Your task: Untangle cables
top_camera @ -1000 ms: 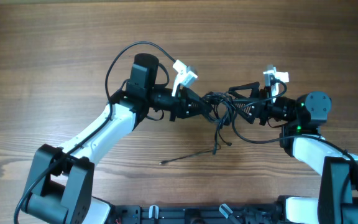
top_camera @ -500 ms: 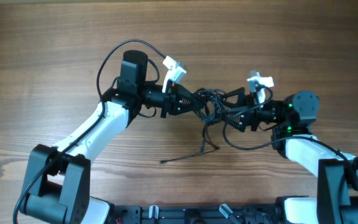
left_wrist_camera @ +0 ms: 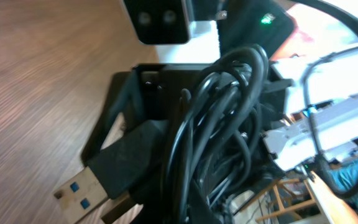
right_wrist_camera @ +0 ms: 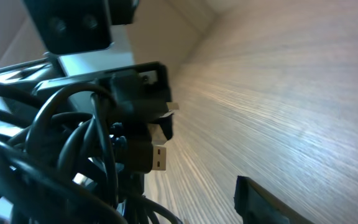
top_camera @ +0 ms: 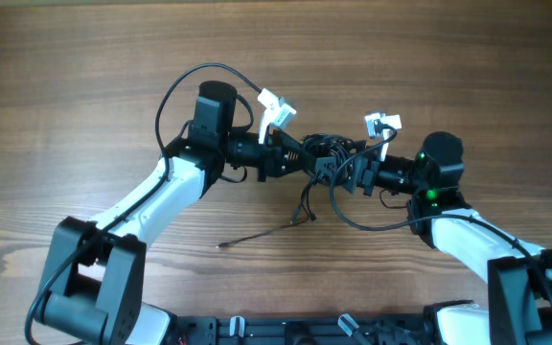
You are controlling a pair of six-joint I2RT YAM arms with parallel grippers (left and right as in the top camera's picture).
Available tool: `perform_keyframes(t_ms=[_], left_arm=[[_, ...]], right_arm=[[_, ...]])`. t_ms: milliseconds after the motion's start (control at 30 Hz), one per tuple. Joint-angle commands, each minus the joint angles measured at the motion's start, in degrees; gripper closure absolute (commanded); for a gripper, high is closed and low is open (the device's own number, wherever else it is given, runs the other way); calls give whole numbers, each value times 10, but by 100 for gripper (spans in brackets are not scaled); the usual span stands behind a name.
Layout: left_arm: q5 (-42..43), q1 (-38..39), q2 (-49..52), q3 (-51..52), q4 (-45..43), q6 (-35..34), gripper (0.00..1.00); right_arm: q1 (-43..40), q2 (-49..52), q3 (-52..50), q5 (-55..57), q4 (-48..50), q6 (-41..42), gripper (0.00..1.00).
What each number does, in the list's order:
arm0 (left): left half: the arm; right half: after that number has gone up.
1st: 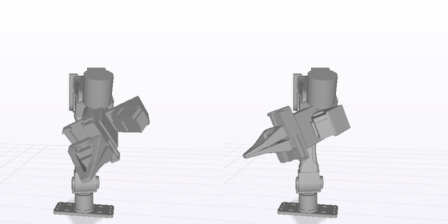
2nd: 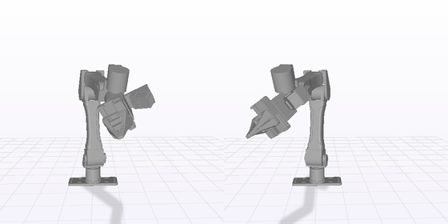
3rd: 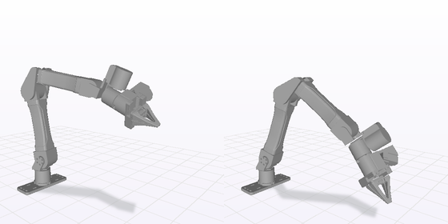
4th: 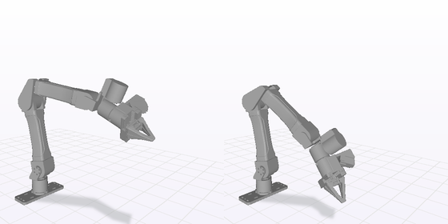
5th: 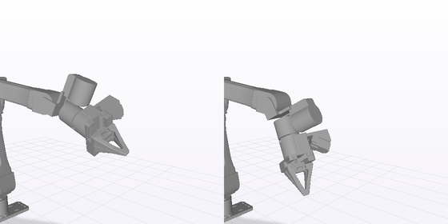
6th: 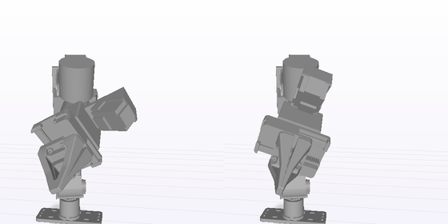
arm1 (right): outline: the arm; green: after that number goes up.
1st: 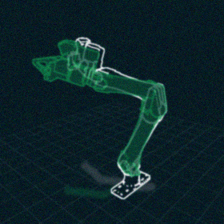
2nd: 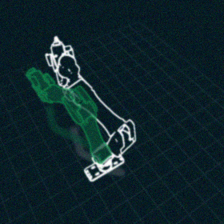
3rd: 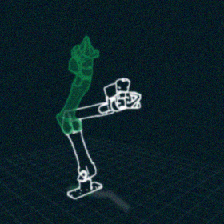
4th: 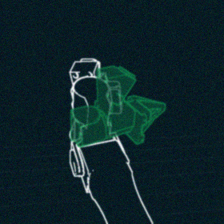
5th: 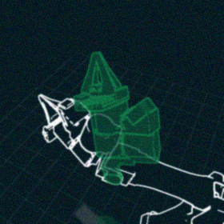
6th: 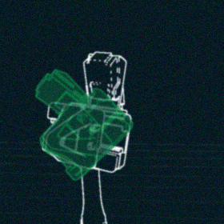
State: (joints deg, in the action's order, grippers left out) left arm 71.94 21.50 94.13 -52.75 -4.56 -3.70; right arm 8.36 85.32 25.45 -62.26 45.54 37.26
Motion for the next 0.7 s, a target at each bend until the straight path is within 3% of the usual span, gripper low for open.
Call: perform_keyframes(t_ms=[0,133,267,433,500,533,600,667], left_arm=[[97,17,-16,0,-5,3,96],[97,1,-16,0,-4,3,96],[97,-8,-16,0,-4,3,96],[97,-7,-16,0,-4,0,96],[97,-7,-16,0,-4,-2,96],[97,-7,-16,0,-4,-2,96],[97,-7,-16,0,-4,-2,96],[97,-7,-16,0,-4,-2,96]], right_arm=[[-6,15,-1,231,-98,7,45],[-39,15,-1,245,-119,9,50],[-66,15,-1,241,-120,8,96],[-66,15,-1,266,-141,4,92],[-66,15,-1,257,-142,-1,80],[-68,15,-1,236,-137,-13,80],[-86,15,-1,120,-99,-68,71],[-97,15,-1,5,-39,-89,53]])
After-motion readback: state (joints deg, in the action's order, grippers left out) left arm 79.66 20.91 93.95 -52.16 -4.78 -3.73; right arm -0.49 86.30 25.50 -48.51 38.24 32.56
